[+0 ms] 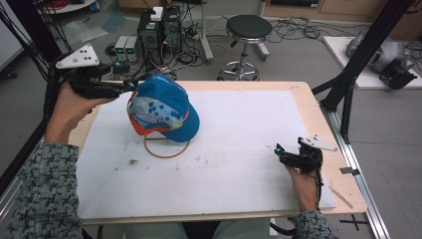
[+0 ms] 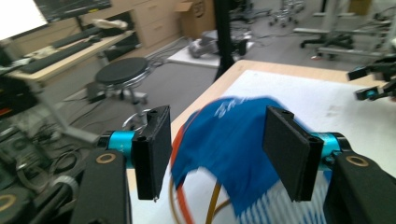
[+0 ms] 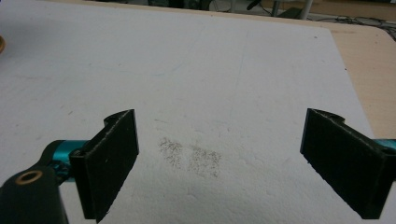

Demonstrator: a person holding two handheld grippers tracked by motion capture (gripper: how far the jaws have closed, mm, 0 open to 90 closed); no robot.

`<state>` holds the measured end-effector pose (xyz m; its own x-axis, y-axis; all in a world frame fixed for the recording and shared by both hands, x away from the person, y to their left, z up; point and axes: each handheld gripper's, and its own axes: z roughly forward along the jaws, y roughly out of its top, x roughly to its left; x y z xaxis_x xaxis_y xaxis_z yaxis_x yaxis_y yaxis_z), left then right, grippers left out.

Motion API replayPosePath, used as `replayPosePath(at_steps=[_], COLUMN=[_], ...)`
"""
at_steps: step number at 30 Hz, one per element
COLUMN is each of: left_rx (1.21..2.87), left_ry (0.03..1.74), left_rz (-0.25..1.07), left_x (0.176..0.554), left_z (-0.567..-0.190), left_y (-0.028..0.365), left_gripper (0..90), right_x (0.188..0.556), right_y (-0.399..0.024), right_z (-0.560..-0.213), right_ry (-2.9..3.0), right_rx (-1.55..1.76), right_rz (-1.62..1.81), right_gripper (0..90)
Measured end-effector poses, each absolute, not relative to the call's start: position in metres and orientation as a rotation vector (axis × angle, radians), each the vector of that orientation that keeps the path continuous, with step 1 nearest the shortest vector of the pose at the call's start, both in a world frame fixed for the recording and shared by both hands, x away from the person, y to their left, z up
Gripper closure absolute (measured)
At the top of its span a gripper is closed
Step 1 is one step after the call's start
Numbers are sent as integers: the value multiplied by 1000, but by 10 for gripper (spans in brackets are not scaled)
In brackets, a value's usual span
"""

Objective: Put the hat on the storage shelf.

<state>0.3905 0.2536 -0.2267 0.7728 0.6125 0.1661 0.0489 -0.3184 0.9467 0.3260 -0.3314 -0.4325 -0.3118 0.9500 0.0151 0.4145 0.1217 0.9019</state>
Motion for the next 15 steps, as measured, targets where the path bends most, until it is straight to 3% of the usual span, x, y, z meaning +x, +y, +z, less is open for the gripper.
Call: replayPosePath(at_steps=[15], left_rx=[1814], left_ry=[666], left_rz=[738], left_x=[349], left_z=[-265], left_y=[285], left_gripper=[307], right_x=[332], right_y=[-329], right_z=[-432], right_ry=[1798], right_rx=[1329], right_rz=[1173], right_gripper=[105])
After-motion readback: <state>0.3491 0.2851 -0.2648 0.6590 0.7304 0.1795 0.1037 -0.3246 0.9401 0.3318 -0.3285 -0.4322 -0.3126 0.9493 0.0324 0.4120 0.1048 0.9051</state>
